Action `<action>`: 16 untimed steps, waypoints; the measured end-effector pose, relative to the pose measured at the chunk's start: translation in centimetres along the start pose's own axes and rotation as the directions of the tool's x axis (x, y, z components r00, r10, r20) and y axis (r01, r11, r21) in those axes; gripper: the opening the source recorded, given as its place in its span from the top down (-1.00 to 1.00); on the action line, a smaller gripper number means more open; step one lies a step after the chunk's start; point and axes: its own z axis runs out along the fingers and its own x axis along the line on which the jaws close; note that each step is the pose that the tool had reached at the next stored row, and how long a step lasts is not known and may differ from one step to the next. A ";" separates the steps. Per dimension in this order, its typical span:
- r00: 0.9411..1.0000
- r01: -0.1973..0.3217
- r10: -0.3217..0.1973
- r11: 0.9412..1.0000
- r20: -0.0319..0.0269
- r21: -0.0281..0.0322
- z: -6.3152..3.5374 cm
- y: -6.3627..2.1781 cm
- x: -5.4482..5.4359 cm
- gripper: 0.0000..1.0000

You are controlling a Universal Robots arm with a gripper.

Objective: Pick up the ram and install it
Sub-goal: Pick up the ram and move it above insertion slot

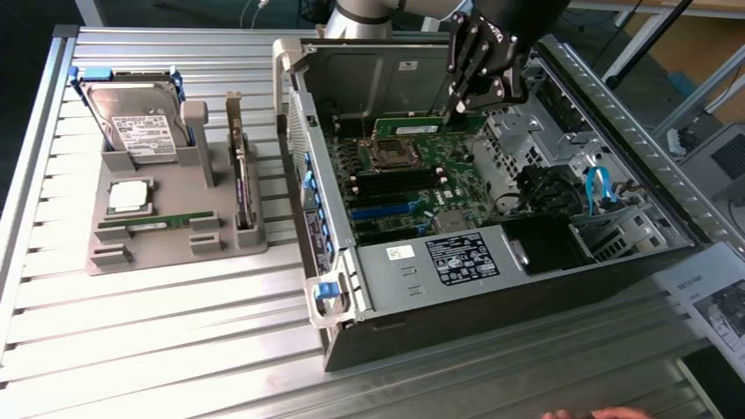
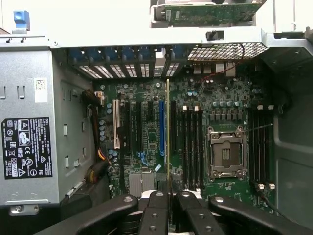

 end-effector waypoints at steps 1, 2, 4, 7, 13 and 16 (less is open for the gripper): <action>1.000 0.000 0.000 1.000 0.000 0.000 0.00 0.00 0.0 0.76; 1.000 0.000 0.000 1.000 0.000 0.000 0.00 0.00 0.0 0.76; 1.000 0.000 0.000 1.000 0.000 0.000 -0.01 -0.14 0.0 0.76; 1.000 0.001 -0.001 1.000 0.000 0.000 -0.02 -0.57 0.0 0.76; 1.000 0.002 -0.002 1.000 0.000 0.000 -0.05 -1.38 0.0 0.76; 1.000 0.002 -0.002 1.000 0.000 0.000 -0.05 -1.38 0.0 0.76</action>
